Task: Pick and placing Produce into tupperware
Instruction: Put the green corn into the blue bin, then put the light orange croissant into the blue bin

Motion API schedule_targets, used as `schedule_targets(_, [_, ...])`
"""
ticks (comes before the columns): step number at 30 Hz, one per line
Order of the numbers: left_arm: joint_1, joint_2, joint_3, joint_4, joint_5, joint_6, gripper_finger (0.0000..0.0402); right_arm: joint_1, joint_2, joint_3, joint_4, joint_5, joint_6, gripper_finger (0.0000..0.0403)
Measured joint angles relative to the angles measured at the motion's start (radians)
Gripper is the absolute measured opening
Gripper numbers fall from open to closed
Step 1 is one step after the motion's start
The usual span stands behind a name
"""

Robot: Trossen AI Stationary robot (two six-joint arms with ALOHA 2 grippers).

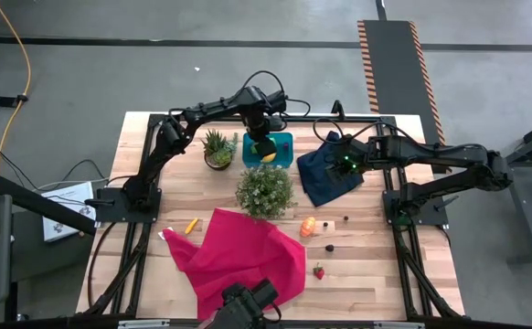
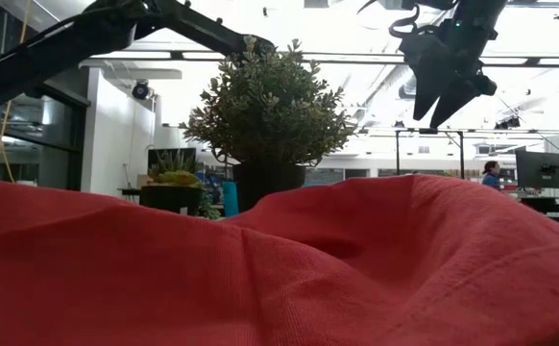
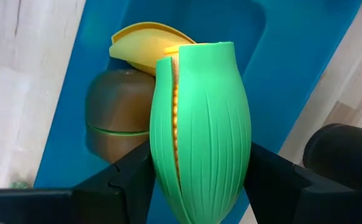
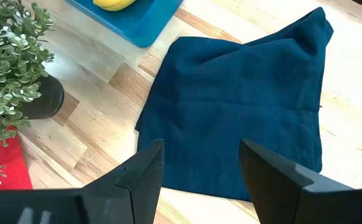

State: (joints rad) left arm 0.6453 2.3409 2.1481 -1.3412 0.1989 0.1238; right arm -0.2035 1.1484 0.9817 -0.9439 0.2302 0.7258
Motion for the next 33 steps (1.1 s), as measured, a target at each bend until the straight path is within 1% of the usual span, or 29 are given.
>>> schedule_targets(6, [0.000,-0.001,0.000,0.019,0.000,-0.001,0.0196,0.000,0.000,0.000,0.000,0.000,0.000,0.0199])
schedule_targets(16, [0.000,-0.001,0.000,0.037,0.000,-0.026,0.0233,0.000,0.000,0.000,0.000,0.000,0.000,0.0199])
schedule_targets(24, [0.000,-0.001,0.000,0.039,0.000,-0.026,0.0249,0.000,0.000,0.000,0.000,0.003,0.008,0.0199])
schedule_targets(28, [0.001,-0.001,0.000,0.039,0.000,-0.025,0.0248,0.000,0.000,0.000,0.000,0.003,0.009,0.0199])
schedule_targets(33, [0.002,-0.001,0.000,0.037,0.000,-0.024,0.0235,0.000,0.000,0.000,0.000,0.003,0.011,0.0199])
